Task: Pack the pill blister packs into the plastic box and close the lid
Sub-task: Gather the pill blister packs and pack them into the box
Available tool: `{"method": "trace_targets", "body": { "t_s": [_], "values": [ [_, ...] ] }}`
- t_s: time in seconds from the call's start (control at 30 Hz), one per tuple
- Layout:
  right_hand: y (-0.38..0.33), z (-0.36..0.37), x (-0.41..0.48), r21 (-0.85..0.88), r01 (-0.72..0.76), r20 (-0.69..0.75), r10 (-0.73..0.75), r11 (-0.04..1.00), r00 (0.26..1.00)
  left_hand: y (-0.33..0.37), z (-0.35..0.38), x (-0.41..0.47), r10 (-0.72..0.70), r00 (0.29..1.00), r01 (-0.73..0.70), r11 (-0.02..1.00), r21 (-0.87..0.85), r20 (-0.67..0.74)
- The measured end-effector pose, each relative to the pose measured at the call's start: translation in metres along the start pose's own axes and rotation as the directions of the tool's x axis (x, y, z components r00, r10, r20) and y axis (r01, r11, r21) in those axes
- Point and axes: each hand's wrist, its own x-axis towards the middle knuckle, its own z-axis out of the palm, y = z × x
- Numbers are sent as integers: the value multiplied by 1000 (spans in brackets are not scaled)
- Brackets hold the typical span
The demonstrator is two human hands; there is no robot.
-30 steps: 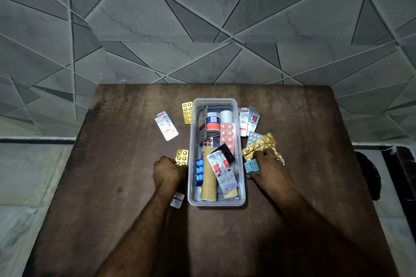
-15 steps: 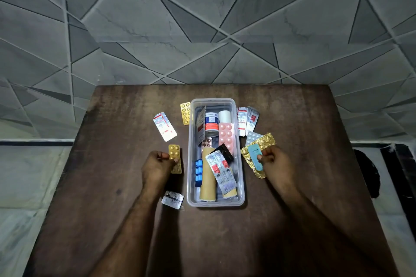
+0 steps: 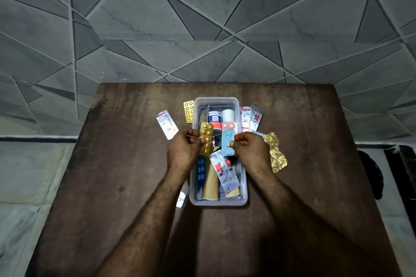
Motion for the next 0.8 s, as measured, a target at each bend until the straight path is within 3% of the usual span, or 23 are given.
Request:
{"method": "trace_targets", "body": {
  "t_s": [0.13, 0.3, 0.5, 0.67, 0.73, 0.8],
  "values": [
    [-8, 9, 0, -197, 29, 6, -28, 980, 1000, 0, 11, -2, -14, 999, 9, 986, 164, 29],
    [-10, 14, 1, -367, 64, 22, -60, 928, 998, 1, 13, -2, 89, 995, -101, 926, 365, 51],
    [-10, 14, -1, -460, 146, 76, -125, 876, 989, -3, 12, -3, 141, 984, -172, 904, 391, 107],
    [-10, 0, -5, -325, 200, 57, -192, 924, 980, -10, -3, -3, 82, 996, -86, 975, 203, 26],
    [-4, -14, -1, -219, 174, -25, -184, 960, 983, -20, -19, -1, 3, 999, 1, 998, 70, -46],
    [11, -29, 10, -143, 114, -118, -131, 983, 984, -34, -38, -1, -26, 994, 37, 994, 106, -102]
  ]
}}
